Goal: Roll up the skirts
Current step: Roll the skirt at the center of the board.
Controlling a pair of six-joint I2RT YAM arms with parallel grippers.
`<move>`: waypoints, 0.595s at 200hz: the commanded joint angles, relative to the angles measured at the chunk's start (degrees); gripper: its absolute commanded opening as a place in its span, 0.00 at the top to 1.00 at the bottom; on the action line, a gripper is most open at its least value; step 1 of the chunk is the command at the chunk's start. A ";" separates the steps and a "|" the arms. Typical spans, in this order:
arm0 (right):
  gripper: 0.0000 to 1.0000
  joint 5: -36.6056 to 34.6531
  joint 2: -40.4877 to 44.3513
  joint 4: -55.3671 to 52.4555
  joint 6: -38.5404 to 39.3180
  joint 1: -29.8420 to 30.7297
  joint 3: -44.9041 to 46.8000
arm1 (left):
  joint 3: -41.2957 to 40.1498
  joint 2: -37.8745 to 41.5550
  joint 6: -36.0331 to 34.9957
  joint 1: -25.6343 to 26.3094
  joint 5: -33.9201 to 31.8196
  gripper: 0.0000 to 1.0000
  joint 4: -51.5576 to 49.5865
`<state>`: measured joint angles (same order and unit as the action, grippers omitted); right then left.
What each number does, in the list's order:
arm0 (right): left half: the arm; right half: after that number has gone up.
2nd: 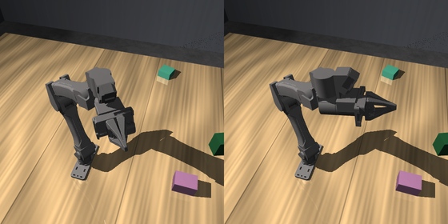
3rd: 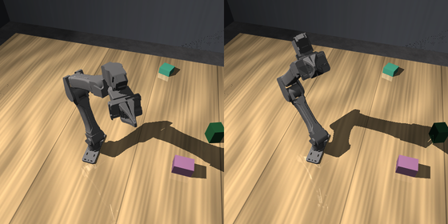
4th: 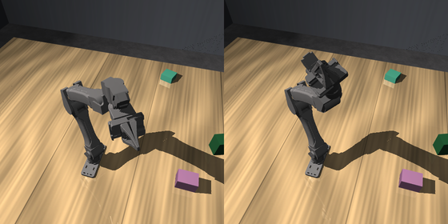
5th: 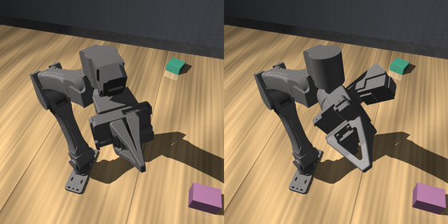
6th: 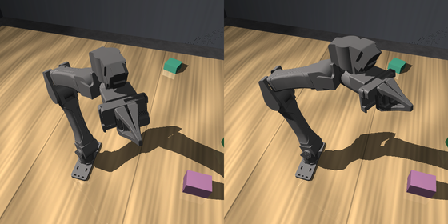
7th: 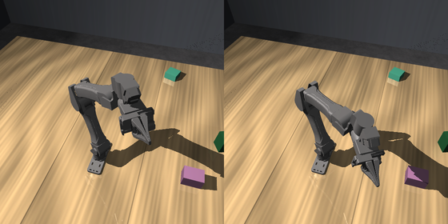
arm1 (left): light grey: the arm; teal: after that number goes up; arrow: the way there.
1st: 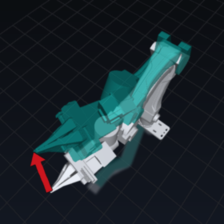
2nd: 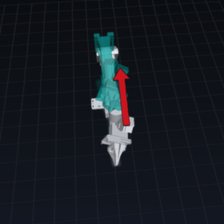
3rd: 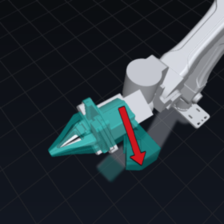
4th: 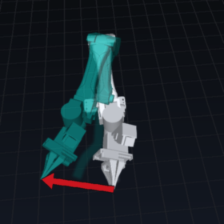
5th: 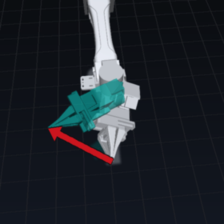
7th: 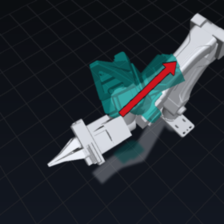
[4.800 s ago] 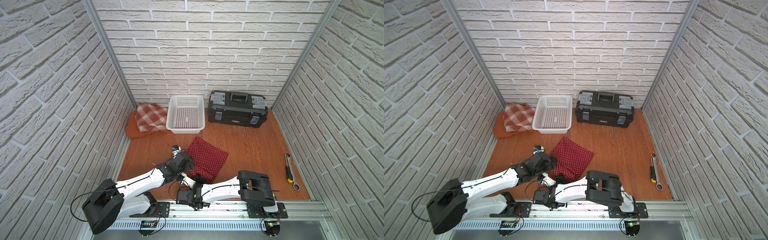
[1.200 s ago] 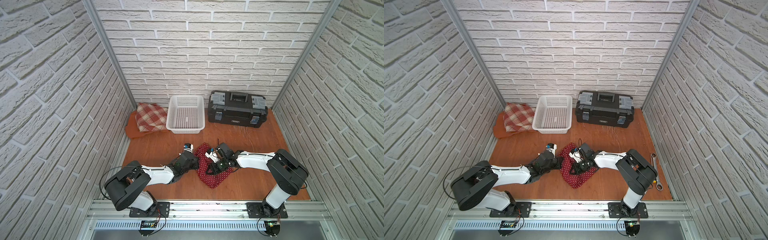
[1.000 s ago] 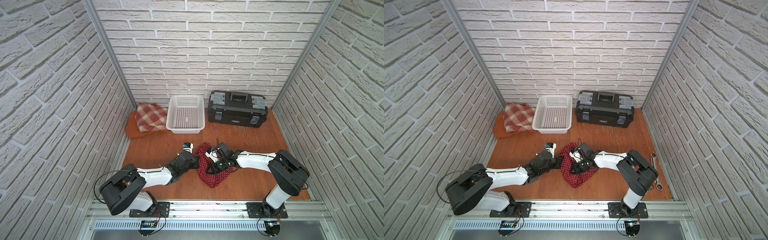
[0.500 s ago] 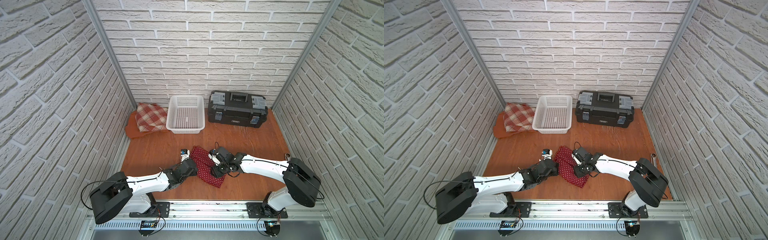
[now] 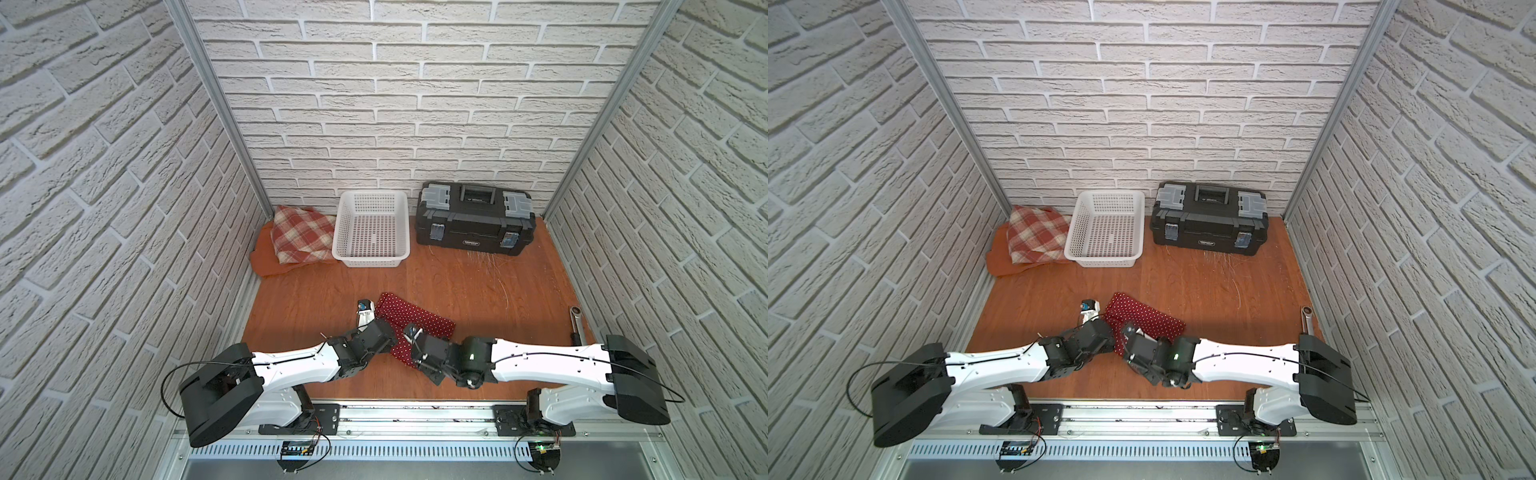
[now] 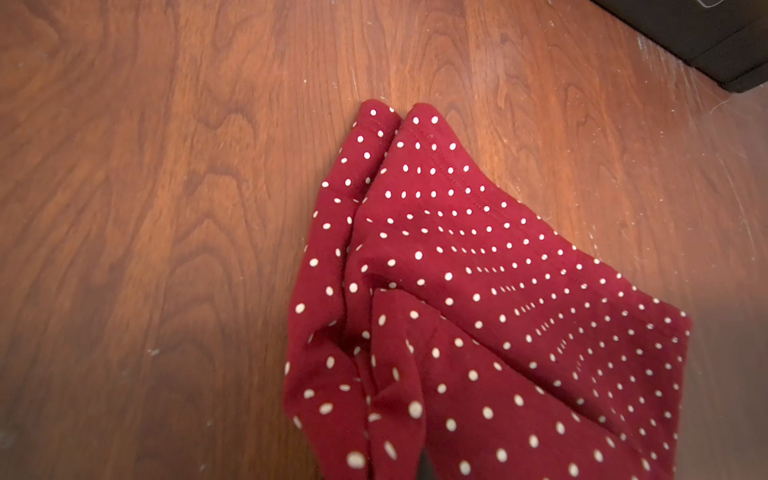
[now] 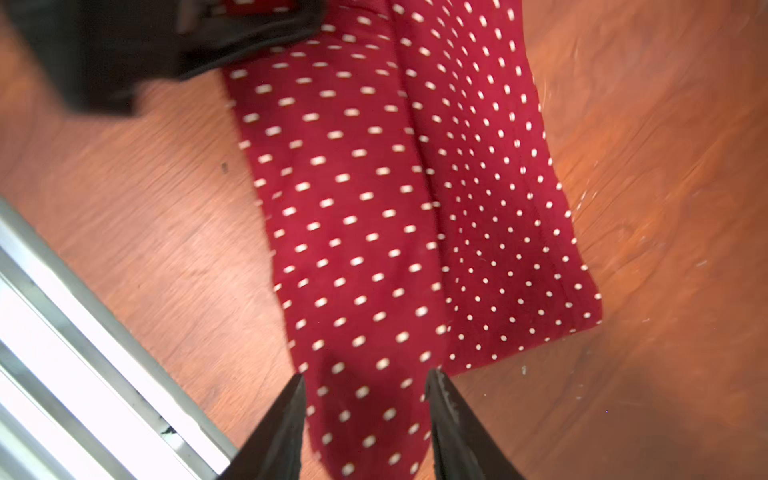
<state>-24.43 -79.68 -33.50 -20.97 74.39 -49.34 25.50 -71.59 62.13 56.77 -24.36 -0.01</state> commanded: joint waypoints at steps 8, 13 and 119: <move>0.46 -17.31 -4.88 -1.47 -0.90 9.41 0.18 | -0.03 0.83 1.11 -0.04 -1.15 1.00 -1.13; 0.45 -19.60 -6.14 -1.99 -1.81 10.99 -0.21 | -0.22 1.06 1.15 -0.16 -1.12 1.00 -1.09; 0.23 -41.16 -29.53 -5.02 0.59 18.41 -10.87 | -1.30 2.03 1.94 -1.83 2.46 1.00 -0.81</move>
<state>-59.83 -105.86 -35.90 -21.63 94.24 -57.04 25.21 -70.98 63.31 55.40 -22.50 -0.34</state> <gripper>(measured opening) 0.762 0.090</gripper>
